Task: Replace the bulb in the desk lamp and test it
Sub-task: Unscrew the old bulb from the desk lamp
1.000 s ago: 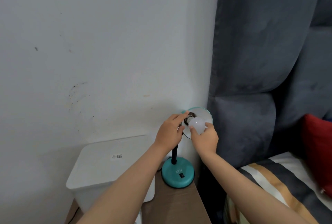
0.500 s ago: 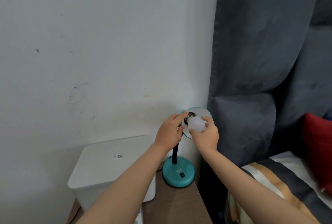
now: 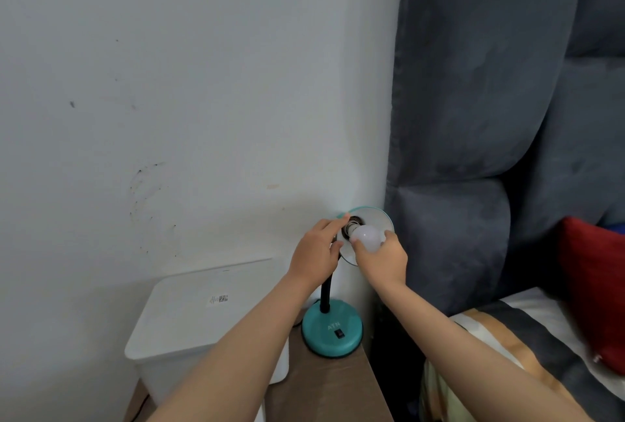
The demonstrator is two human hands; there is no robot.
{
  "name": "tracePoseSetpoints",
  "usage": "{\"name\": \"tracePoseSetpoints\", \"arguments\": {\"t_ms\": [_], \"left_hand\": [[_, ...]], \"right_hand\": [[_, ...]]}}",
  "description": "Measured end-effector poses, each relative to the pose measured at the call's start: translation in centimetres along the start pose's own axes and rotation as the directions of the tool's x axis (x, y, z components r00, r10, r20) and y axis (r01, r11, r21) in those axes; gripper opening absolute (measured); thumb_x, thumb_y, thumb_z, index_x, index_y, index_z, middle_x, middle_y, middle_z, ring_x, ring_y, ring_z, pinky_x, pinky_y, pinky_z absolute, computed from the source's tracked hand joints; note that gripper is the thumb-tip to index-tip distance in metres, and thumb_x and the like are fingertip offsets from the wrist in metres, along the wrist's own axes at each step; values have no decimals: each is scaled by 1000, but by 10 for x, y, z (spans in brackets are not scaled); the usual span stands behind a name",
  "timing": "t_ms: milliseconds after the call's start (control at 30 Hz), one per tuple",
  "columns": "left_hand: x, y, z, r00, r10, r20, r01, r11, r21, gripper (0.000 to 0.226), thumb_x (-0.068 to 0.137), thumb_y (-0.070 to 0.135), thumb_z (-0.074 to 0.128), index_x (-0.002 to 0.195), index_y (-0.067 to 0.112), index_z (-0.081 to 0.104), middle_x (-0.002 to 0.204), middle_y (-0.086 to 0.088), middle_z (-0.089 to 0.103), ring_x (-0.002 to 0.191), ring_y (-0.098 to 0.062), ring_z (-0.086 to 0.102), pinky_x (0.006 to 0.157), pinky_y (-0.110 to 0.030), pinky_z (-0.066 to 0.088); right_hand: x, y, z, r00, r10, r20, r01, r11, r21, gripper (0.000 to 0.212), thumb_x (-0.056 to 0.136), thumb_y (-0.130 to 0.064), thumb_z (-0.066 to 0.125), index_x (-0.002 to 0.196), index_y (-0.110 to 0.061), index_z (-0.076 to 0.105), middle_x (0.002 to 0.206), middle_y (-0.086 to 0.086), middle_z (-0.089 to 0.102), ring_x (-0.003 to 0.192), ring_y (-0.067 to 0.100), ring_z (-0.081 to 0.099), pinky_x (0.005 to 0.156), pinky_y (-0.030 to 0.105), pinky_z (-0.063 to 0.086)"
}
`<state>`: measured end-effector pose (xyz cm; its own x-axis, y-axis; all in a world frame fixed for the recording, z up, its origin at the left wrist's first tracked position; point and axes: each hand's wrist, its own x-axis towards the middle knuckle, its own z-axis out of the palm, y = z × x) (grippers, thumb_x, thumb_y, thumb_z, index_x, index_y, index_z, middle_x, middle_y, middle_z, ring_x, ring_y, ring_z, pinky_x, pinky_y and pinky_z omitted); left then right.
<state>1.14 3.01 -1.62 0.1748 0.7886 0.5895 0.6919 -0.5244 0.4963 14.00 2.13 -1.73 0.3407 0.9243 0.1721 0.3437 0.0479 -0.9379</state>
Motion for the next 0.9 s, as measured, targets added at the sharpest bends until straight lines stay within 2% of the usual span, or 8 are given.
{"name": "tracePoseSetpoints", "arguments": {"t_ms": [67,133,233,400,533,600,767,900], "left_hand": [[0,0,0,1000,-3,-5,3,1000,0,54,86,3,55,135,24,46,111,-4,59,92,-21,62,83,-31,50],[0,0,-1,1000,-4,-6,4,1000,4,55,86,3,55,135,25,46,111,-4,58,92,-21,62,84,-32,51],[0,0,-1,1000,-6,-3,6,1000,4,55,86,3,55,135,25,45,112,-4,59,93,-22,62,84,-33,51],[1,0,1,1000,-11,-5,11,1000,3,54,86,3,55,135,24,46,111,-5,59,92,-23,62,85,-33,50],[1,0,0,1000,-18,-4,18,1000,4,55,86,3,55,135,25,46,109,-4,58,92,-22,62,84,-31,50],[1,0,0,1000,-17,-6,17,1000,5,54,86,3,55,135,25,46,109,-4,58,92,-22,62,83,-30,49],[0,0,1,1000,-10,-10,10,1000,8,53,87,3,55,135,24,46,110,-4,58,92,-22,62,83,-29,48],[1,-1,1,1000,-10,-11,10,1000,11,54,86,3,55,135,24,46,111,-5,58,94,-22,62,83,-29,49]], "right_hand": [[1,0,0,1000,-11,-3,11,1000,-14,63,80,-30,70,131,-4,45,127,19,55,117,34,52,91,36,45],[2,1,-2,999,-48,-2,48,999,-26,55,77,-17,71,128,-13,50,124,16,55,111,31,54,85,33,46],[2,5,-5,994,-112,15,113,994,-15,63,72,-1,69,129,-23,52,127,13,49,108,27,54,82,28,44],[-2,6,-1,999,3,-43,0,997,73,73,77,-32,73,137,-9,40,134,17,52,124,30,48,97,36,42],[-1,5,-2,998,-57,-36,59,996,72,52,76,-14,73,125,-14,54,126,15,56,114,29,54,92,32,43],[-2,7,-2,994,-101,-37,104,992,70,55,73,-8,73,124,-19,56,126,11,53,112,27,54,93,31,45],[-4,8,1,998,16,-63,-11,997,74,77,73,-37,76,135,-7,41,130,16,53,119,30,52,90,35,45],[-1,7,2,998,26,-53,-25,999,24,64,73,-33,75,127,-10,48,124,13,58,110,30,57,87,39,49]]}}
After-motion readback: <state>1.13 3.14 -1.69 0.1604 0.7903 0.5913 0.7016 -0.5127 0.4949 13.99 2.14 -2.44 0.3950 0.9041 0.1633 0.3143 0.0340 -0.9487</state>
